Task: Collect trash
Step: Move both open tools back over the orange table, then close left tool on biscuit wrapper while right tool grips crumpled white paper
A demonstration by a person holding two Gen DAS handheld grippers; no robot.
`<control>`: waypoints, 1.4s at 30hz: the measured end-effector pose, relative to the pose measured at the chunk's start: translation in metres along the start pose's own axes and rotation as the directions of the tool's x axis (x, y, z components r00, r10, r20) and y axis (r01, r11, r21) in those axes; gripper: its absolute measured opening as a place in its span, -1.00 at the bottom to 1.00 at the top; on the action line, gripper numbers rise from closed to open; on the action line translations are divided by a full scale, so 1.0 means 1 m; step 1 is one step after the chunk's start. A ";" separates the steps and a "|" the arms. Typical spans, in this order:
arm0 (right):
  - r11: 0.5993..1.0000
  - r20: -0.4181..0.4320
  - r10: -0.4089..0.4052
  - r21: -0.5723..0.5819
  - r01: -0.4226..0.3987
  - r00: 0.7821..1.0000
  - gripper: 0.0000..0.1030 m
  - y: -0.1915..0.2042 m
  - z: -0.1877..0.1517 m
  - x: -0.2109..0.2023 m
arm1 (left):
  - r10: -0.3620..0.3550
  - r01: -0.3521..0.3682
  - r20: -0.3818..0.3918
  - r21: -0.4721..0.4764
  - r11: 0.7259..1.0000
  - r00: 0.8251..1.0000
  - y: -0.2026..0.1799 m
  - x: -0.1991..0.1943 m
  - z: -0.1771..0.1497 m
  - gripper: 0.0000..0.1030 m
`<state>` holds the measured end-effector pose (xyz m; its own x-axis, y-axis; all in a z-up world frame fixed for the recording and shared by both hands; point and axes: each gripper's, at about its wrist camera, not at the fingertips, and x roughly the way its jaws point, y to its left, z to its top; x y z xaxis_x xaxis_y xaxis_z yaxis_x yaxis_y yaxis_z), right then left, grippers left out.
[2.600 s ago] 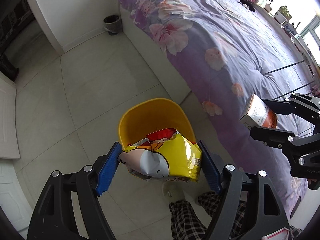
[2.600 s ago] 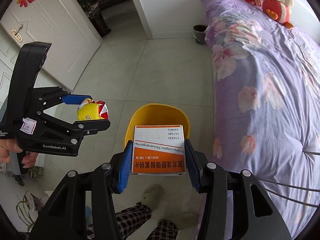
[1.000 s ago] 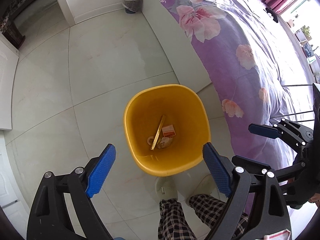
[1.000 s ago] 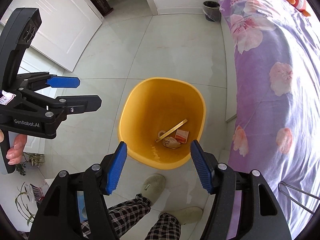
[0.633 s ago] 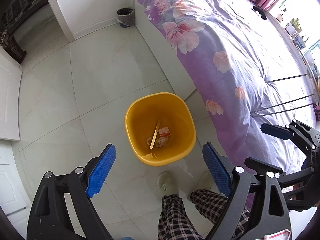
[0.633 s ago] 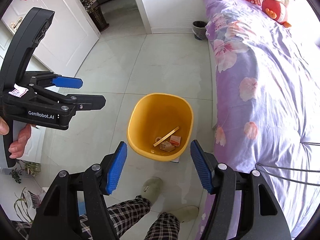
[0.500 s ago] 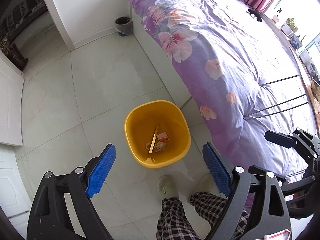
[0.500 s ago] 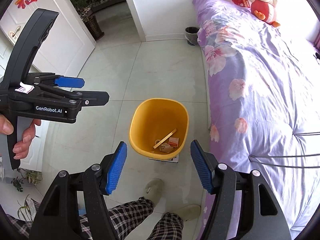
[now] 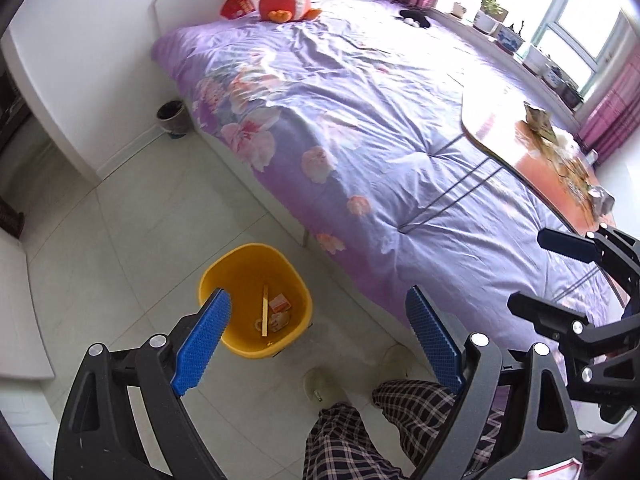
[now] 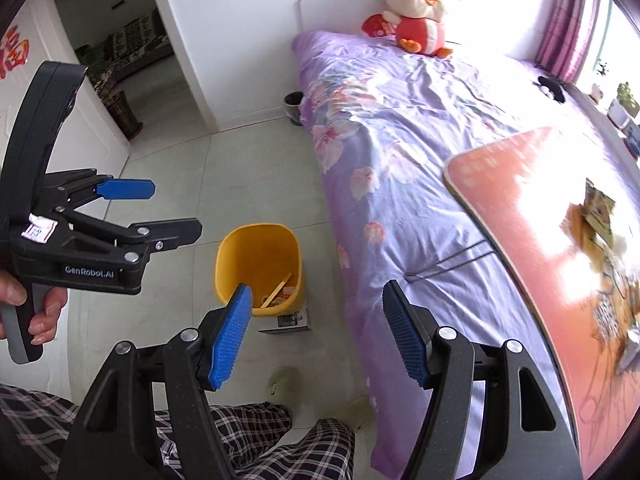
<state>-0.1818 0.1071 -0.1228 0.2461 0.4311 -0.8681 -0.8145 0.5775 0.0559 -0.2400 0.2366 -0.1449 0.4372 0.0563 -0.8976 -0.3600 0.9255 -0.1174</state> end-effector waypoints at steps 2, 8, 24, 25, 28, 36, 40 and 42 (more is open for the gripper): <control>0.997 0.011 -0.039 0.062 0.038 0.999 0.33 -0.016 -0.008 -0.013 | -0.019 0.019 0.009 0.056 0.998 1.000 -0.017 0.000 0.005 0.72; 0.957 0.038 -0.168 0.245 0.154 0.985 0.33 -0.059 -0.039 -0.052 | -0.094 0.091 0.011 0.181 0.979 0.995 -0.058 -0.001 0.021 0.72; 0.796 0.007 -0.346 0.531 0.290 0.938 0.33 -0.145 -0.110 -0.112 | -0.198 0.194 -0.033 0.411 0.891 0.980 -0.163 0.007 0.044 0.72; 0.792 0.007 -0.350 0.537 0.292 0.937 0.33 -0.149 -0.111 -0.113 | -0.200 0.196 -0.035 0.417 0.887 0.979 -0.168 0.007 0.045 0.72; 0.777 0.009 -0.355 0.559 0.289 0.935 0.33 -0.161 -0.115 -0.117 | -0.201 0.200 -0.044 0.434 0.879 0.979 -0.182 0.010 0.050 0.72; 0.738 0.011 -0.382 0.606 0.298 0.924 0.45 -0.204 -0.121 -0.119 | -0.196 0.193 -0.042 0.467 0.863 0.980 -0.225 0.026 0.076 0.78; 0.722 -0.003 -0.392 0.620 0.309 0.920 0.45 -0.229 -0.119 -0.114 | -0.190 0.186 -0.038 0.462 0.867 0.981 -0.245 0.038 0.098 0.82; 0.712 -0.005 -0.399 0.628 0.313 0.917 0.52 -0.242 -0.118 -0.112 | -0.184 0.176 -0.029 0.462 0.869 0.983 -0.255 0.044 0.110 0.86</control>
<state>-0.0738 -0.1629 -0.0975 0.5478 0.1613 -0.8209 -0.1731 0.9819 0.0774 -0.0387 0.0445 -0.1084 0.4716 -0.1256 -0.8728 0.1447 0.9874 -0.0638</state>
